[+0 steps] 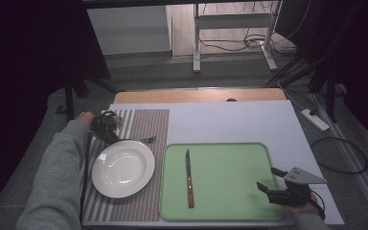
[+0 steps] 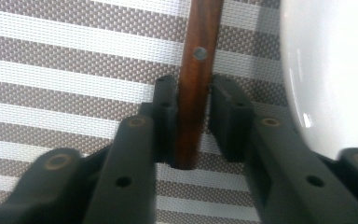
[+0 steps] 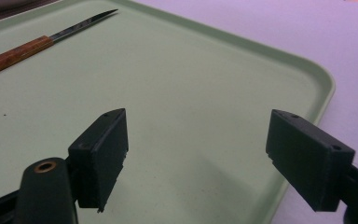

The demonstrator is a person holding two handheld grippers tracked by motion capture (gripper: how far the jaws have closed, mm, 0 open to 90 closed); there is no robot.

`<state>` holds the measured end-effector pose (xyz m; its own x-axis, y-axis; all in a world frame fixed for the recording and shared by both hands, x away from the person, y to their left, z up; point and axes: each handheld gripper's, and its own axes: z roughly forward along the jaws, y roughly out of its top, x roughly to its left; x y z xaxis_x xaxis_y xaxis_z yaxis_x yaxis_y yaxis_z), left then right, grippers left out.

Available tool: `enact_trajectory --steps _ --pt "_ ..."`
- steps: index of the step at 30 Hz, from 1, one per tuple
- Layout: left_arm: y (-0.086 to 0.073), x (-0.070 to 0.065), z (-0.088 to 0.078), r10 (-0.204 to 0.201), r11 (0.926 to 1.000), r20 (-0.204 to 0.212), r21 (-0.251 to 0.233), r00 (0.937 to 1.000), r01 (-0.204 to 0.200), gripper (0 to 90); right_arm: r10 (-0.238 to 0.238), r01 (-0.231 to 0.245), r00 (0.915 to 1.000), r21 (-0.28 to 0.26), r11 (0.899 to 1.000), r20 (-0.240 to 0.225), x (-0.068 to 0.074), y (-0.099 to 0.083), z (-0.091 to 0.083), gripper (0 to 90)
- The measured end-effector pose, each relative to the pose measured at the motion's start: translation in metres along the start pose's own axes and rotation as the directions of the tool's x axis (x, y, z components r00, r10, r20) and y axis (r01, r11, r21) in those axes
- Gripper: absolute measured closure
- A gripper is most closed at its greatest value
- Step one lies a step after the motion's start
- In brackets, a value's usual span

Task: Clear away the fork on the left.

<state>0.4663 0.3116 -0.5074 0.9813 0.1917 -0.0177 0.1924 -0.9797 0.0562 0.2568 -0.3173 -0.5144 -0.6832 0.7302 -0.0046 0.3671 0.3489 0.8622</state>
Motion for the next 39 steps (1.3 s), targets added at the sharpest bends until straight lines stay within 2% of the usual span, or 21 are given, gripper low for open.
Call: enact_trajectory --steps 8,13,16,19,21,23,28,29,30,31,34,36,38,39 --pt "0.004 -0.003 -0.001 0.043 0.9986 -0.029 0.032 0.9986 -0.042 75.7 -0.001 0.001 1.0000 -0.003 1.000 0.000 0.000 0.000 0.000 21.4" --pt "0.006 -0.009 -0.001 0.057 0.9975 -0.067 0.046 0.9962 -0.054 76.0 -0.001 0.001 1.0000 -0.005 1.000 0.002 0.000 0.000 -0.001 21.5" --pt "0.004 -0.013 -0.001 0.062 0.9975 -0.098 0.039 0.9933 -0.058 76.0 0.000 0.000 1.0000 -0.005 1.000 0.002 0.000 0.000 0.000 21.5" --pt "0.001 -0.015 -0.002 0.050 0.9987 -0.118 0.014 0.9917 -0.049 76.1 -0.001 0.001 1.0000 -0.004 1.000 0.003 0.000 0.000 0.000 21.5" --pt "-0.003 -0.016 -0.003 0.026 0.9996 -0.129 -0.009 0.9914 -0.028 76.1 -0.001 0.001 1.0000 -0.004 1.000 0.004 0.000 0.000 0.000 21.5" --pt "-0.005 -0.018 -0.005 0.012 0.9994 -0.151 -0.030 0.9885 -0.016 76.1 -0.001 0.001 1.0000 -0.004 1.000 0.005 0.000 0.000 0.000 21.5" --pt "-0.010 -0.021 -0.013 -0.021 0.9938 -0.179 -0.111 0.9835 0.001 76.0 0.000 0.000 1.0000 -0.004 1.000 0.006 0.000 0.000 0.000 21.5" --pt "-0.011 -0.022 -0.015 -0.037 0.9914 -0.175 -0.130 0.9839 0.014 76.0 0.000 0.000 1.0000 -0.004 1.000 0.006 0.000 0.000 0.000 21.5" --pt "-0.013 -0.024 -0.016 -0.042 0.9890 -0.188 -0.147 0.9813 0.014 76.1 0.000 0.000 1.0000 -0.004 1.000 0.006 0.000 0.000 0.000 21.5" --pt "-0.013 -0.024 -0.016 -0.042 0.9890 -0.188 -0.147 0.9813 0.014 76.1 0.000 0.000 1.0000 -0.004 1.000 0.006 0.000 0.000 0.000 21.5" --pt "-0.016 -0.029 -0.025 -0.072 0.9808 -0.198 -0.192 0.9776 0.033 76.0 0.003 -0.003 1.0000 -0.006 1.000 0.006 0.000 0.000 0.000 21.4" --pt "-0.019 -0.034 -0.029 -0.106 0.9710 -0.198 -0.232 0.9745 0.058 76.0 0.005 -0.005 1.0000 -0.007 1.000 0.007 0.000 0.000 -0.001 21.4" --pt "-0.021 -0.040 -0.033 -0.112 0.9656 -0.220 -0.254 0.9691 0.054 76.0 0.006 -0.006 1.0000 -0.009 1.000 0.006 0.000 0.000 -0.001 21.4" --pt "-0.021 -0.043 -0.035 -0.121 0.9617 -0.217 -0.267 0.9686 0.060 76.0 0.006 -0.006 1.0000 -0.010 1.000 0.004 0.000 0.000 -0.001 21.4"
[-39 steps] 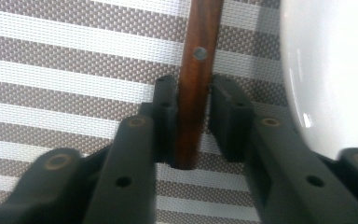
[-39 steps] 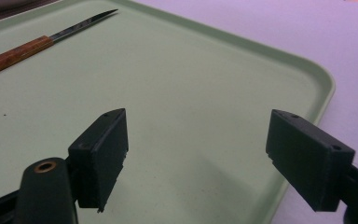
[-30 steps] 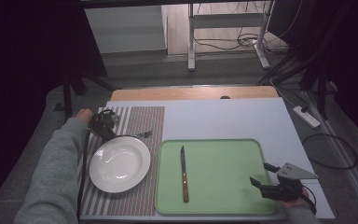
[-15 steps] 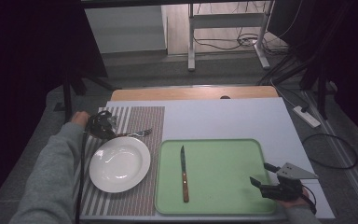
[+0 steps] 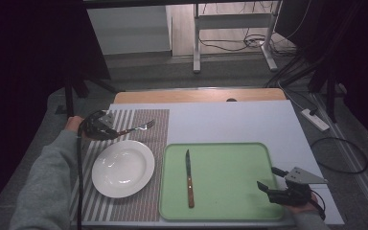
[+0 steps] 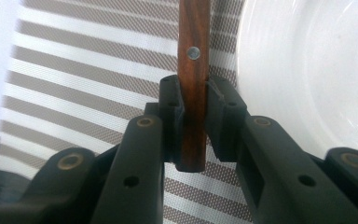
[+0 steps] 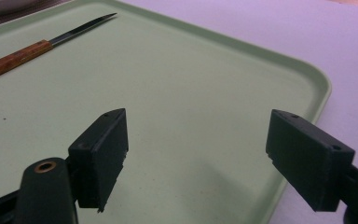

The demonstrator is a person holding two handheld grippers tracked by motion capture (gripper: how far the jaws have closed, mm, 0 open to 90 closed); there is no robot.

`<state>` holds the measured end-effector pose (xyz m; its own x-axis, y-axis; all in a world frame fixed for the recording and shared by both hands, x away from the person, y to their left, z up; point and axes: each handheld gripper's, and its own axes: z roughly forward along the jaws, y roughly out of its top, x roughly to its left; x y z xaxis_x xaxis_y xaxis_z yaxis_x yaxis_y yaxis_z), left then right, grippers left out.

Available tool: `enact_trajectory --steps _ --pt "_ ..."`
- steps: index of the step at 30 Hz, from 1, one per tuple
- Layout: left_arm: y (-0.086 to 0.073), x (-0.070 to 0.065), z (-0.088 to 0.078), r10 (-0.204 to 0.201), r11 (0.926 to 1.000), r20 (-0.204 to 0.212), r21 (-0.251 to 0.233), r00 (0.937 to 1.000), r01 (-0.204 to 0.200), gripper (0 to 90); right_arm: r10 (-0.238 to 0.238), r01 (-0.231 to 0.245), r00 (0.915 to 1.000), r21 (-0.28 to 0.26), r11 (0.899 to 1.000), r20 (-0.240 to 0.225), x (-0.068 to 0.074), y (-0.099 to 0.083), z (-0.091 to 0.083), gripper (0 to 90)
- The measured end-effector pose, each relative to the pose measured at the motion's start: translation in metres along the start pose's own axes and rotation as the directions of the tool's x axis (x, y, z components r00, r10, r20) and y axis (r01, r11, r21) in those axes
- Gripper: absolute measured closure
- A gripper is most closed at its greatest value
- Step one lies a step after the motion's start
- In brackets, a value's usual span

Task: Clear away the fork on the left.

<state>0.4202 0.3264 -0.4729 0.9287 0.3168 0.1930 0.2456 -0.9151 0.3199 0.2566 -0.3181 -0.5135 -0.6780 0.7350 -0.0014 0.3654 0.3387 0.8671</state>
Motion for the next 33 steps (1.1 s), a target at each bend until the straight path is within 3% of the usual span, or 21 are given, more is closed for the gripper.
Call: enact_trajectory --steps 2,9,19,21,33 --pt "0.000 -0.006 -0.004 -0.015 0.9995 -0.009 -0.029 0.9998 0.015 76.0 0.001 -0.001 1.0000 -0.004 1.000 -0.001 0.000 0.000 0.000 21.4" --pt "0.009 -0.034 -0.020 0.019 0.9992 -0.060 -0.034 0.9980 -0.021 76.0 0.004 -0.004 1.0000 -0.012 1.000 -0.007 0.000 0.000 -0.001 21.4" --pt "0.016 -0.058 -0.037 -0.027 0.9981 -0.111 -0.058 0.9934 0.020 76.0 0.001 -0.001 0.9998 -0.022 1.000 -0.018 0.002 0.001 -0.001 21.4" --pt "0.017 -0.060 -0.038 -0.030 0.9982 -0.113 -0.056 0.9931 0.023 76.0 0.000 0.000 0.9998 -0.022 1.000 -0.018 0.002 0.001 -0.001 21.4" --pt "0.035 -0.089 -0.036 -0.056 0.9881 -0.088 -0.148 0.9945 0.043 76.0 0.001 -0.002 0.9999 -0.020 1.000 -0.012 0.002 0.001 -0.001 21.4"
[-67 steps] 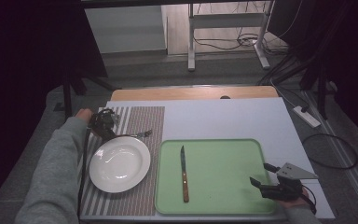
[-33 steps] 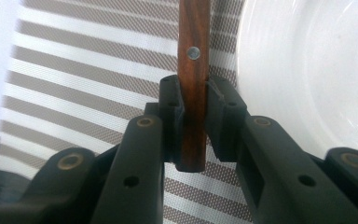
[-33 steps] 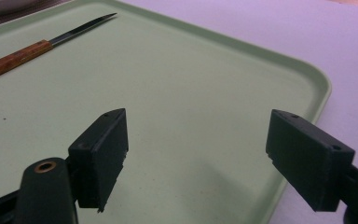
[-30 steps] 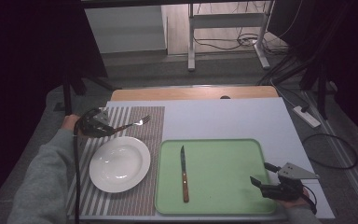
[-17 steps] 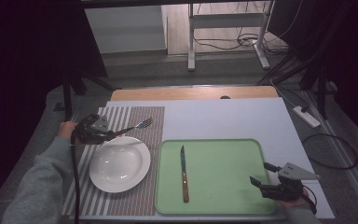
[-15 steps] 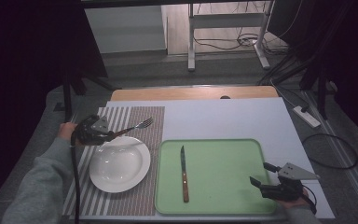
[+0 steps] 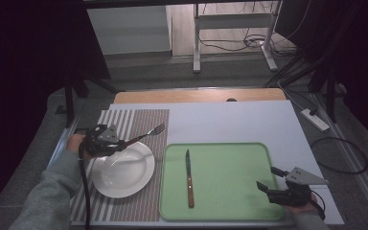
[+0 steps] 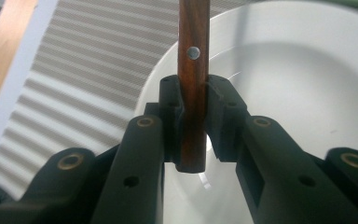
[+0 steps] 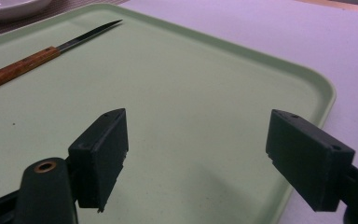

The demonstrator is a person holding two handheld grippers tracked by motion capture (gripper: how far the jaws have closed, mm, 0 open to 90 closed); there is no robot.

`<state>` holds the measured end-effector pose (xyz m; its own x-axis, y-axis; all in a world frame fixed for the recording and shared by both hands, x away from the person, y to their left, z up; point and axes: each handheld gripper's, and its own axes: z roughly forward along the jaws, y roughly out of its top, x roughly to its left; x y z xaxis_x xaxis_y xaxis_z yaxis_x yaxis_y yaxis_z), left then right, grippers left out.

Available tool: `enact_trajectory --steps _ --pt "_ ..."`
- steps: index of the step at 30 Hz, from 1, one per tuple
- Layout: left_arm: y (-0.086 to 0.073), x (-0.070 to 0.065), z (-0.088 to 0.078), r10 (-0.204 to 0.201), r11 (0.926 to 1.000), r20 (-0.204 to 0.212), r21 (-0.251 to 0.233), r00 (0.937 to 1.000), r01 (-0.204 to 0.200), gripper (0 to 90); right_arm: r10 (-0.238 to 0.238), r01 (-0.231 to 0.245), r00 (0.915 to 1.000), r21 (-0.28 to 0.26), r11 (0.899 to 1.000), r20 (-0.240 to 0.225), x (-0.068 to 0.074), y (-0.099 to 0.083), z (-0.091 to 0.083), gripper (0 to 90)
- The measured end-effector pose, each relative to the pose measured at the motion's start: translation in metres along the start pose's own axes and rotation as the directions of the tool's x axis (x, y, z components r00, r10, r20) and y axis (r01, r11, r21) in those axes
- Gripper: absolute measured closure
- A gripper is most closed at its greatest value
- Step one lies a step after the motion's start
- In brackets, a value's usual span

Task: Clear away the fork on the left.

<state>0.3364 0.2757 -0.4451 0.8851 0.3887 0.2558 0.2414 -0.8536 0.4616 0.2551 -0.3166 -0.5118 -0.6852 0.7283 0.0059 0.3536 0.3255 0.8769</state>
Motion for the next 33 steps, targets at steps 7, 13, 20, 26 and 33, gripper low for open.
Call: enact_trajectory --steps 7,13,20,26,33 --pt "0.009 -0.015 0.007 -0.014 0.9997 0.015 -0.020 0.9998 0.014 76.0 0.001 -0.001 1.0000 0.002 1.000 0.003 0.001 0.000 0.001 21.4" --pt "0.017 -0.027 0.012 -0.053 0.9972 0.021 -0.053 0.9984 0.054 76.0 0.002 -0.002 1.0000 0.002 1.000 0.003 0.002 0.000 0.001 21.5" --pt "0.025 -0.036 0.014 -0.090 0.9907 0.048 -0.098 0.9948 0.094 76.0 0.003 -0.003 1.0000 0.002 1.000 0.003 0.002 0.000 0.001 21.5" --pt "0.034 -0.046 0.022 -0.097 0.9888 0.062 -0.107 0.9933 0.104 76.0 0.006 -0.006 1.0000 -0.004 1.000 0.005 0.001 0.000 0.000 21.5" --pt "0.044 -0.054 0.029 -0.113 0.9825 0.076 -0.140 0.9906 0.123 76.0 0.006 -0.006 0.9999 -0.009 1.000 0.010 0.001 0.000 -0.002 21.6"
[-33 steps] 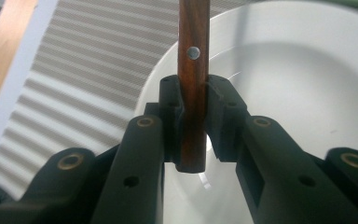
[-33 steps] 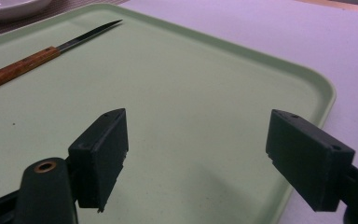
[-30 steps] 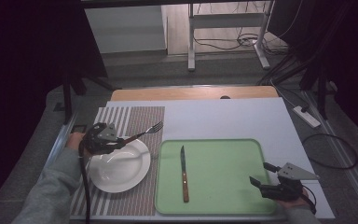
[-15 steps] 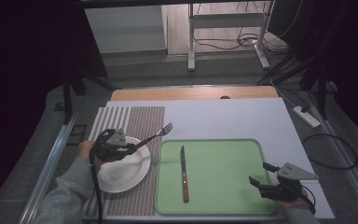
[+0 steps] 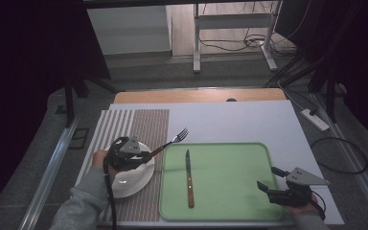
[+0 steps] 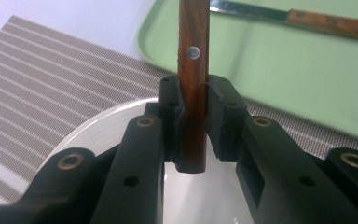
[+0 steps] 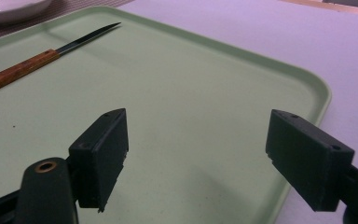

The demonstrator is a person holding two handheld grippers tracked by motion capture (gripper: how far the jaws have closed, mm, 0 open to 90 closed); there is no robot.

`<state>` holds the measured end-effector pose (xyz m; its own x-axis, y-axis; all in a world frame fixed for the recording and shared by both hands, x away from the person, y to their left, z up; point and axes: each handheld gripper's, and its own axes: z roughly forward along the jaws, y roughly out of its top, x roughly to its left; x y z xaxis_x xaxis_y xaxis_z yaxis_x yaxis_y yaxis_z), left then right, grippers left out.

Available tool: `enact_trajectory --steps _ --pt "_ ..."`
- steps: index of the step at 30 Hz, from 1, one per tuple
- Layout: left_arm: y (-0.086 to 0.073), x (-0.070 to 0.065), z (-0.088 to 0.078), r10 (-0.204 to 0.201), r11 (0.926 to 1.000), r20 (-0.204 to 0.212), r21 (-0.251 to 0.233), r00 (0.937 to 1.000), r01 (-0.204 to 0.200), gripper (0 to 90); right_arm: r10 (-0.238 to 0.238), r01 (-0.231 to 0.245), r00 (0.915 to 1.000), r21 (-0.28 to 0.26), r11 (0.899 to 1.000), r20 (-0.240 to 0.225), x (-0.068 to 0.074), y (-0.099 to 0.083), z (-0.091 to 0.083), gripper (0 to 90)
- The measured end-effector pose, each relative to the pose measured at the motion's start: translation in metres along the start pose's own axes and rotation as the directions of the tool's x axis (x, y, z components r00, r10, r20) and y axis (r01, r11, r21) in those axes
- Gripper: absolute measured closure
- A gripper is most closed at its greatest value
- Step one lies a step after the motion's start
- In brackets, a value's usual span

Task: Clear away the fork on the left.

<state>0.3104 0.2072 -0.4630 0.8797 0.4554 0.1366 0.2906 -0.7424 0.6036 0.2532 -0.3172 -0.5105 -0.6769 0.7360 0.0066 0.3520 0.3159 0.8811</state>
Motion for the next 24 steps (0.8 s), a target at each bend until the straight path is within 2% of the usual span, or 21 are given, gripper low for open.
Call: enact_trajectory --steps 7,9,13,16,24 --pt "0.011 -0.009 0.007 -0.005 1.0000 0.004 -0.006 1.0000 0.005 76.0 0.002 -0.002 1.0000 -0.003 1.000 0.004 -0.001 0.000 -0.001 21.7" --pt "0.017 -0.013 0.012 -0.039 0.9993 -0.004 0.000 0.9992 0.039 75.9 -0.004 0.004 1.0000 0.001 1.000 0.007 -0.001 0.000 -0.001 21.7" --pt "0.022 -0.016 0.018 -0.064 0.9979 0.008 -0.013 0.9979 0.064 75.9 -0.005 0.005 0.9999 -0.003 1.000 0.010 0.000 0.000 -0.002 21.7" --pt "0.026 -0.018 0.021 -0.066 0.9972 0.021 -0.032 0.9976 0.067 75.9 -0.004 0.004 0.9999 -0.004 1.000 0.012 -0.001 0.000 -0.002 21.7" --pt "0.035 -0.027 0.031 -0.056 0.9978 0.048 -0.032 0.9973 0.058 75.9 -0.008 0.009 0.9998 -0.004 1.000 0.015 -0.001 0.000 -0.002 21.7"
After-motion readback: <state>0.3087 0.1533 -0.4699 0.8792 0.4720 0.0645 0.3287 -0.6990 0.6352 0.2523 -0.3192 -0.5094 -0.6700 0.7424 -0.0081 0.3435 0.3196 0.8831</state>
